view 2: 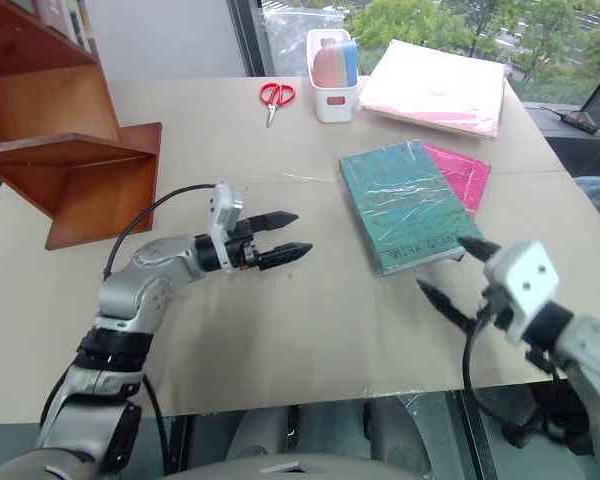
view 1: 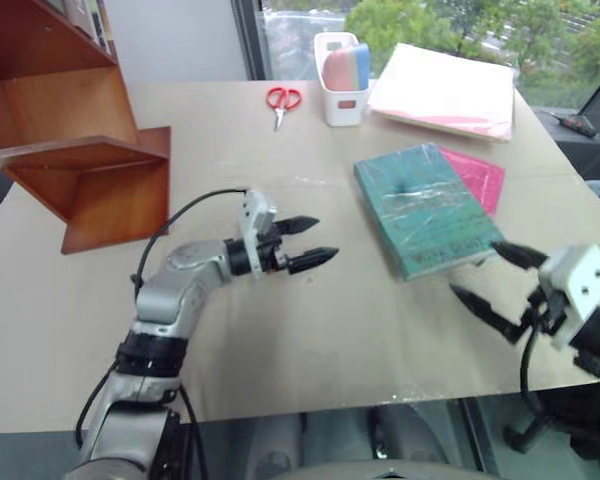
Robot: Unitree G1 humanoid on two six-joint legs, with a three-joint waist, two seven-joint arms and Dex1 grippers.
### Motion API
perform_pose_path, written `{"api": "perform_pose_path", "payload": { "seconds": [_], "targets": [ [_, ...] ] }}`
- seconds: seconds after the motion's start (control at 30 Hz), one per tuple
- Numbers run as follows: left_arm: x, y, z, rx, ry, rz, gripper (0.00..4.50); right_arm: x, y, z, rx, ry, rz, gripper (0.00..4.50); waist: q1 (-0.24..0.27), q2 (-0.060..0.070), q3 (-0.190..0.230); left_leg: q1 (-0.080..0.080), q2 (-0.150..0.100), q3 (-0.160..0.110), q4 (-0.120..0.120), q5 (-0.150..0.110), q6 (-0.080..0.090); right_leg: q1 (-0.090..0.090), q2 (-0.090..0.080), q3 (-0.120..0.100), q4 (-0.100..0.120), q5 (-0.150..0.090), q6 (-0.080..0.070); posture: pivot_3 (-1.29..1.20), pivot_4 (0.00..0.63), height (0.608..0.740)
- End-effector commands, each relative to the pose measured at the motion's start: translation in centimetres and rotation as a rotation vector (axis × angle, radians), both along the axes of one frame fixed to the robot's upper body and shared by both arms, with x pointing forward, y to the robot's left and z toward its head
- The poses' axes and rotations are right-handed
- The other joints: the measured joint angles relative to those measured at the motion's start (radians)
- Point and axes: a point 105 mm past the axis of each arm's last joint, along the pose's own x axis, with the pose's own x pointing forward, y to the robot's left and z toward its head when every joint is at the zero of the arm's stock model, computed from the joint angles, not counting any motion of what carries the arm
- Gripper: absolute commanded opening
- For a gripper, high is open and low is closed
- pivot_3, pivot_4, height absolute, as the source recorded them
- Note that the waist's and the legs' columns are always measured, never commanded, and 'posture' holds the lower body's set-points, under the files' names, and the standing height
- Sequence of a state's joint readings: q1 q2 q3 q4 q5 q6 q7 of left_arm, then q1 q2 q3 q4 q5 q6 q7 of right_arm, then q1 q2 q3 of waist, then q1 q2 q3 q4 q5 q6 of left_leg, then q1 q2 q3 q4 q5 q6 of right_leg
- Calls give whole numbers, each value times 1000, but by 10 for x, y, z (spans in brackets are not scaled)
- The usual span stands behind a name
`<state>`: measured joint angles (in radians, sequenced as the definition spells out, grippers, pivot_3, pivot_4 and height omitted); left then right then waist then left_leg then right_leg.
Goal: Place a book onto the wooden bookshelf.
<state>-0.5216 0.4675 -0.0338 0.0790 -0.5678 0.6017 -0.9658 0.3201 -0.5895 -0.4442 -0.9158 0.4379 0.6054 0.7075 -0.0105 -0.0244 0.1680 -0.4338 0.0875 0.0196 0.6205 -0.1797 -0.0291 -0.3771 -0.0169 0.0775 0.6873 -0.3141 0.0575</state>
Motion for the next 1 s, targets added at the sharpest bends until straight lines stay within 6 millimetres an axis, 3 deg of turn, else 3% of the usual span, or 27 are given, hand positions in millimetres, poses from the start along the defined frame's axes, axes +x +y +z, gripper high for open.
{"api": "perform_pose_path", "payload": {
  "seconds": [0.03,0.1,0.23,0.4,0.93,1.0],
  "targets": [
    [13,-10,10,-112,182,3,4500,-14,6,12,-30,-75,-18,4457,-4,-1,1,0,0,0,1,0,0,0,0,0,1,0,0,0,150,740],
    [25,-16,12,-185,342,20,4500,-18,7,9,-28,-80,-45,4457,-10,-2,1,0,0,-1,3,0,0,0,1,0,1,0,1,0,150,740],
    [35,-45,16,-290,587,-28,4500,-20,5,4,-39,-90,-92,4457,-4,-3,1,-1,0,-2,5,0,0,0,1,-1,3,-2,3,0,150,740],
    [41,-71,0,-288,814,2,4500,-23,11,2,-19,-105,-93,4457,-4,-3,2,-2,-1,-3,6,0,0,0,1,-1,3,-1,1,0,150,740],
    [51,-107,-11,-359,933,43,4500,-26,13,-2,-22,-122,-122,4457,-2,-3,2,-2,-2,-3,5,0,0,0,0,-1,3,0,0,0,150,740],
    [53,-109,-10,-392,947,45,3967,-25,14,-2,-22,-124,-120,4500,-2,-3,2,-2,-2,-3,5,0,0,0,0,-1,3,0,0,0,150,740]
  ]
}}
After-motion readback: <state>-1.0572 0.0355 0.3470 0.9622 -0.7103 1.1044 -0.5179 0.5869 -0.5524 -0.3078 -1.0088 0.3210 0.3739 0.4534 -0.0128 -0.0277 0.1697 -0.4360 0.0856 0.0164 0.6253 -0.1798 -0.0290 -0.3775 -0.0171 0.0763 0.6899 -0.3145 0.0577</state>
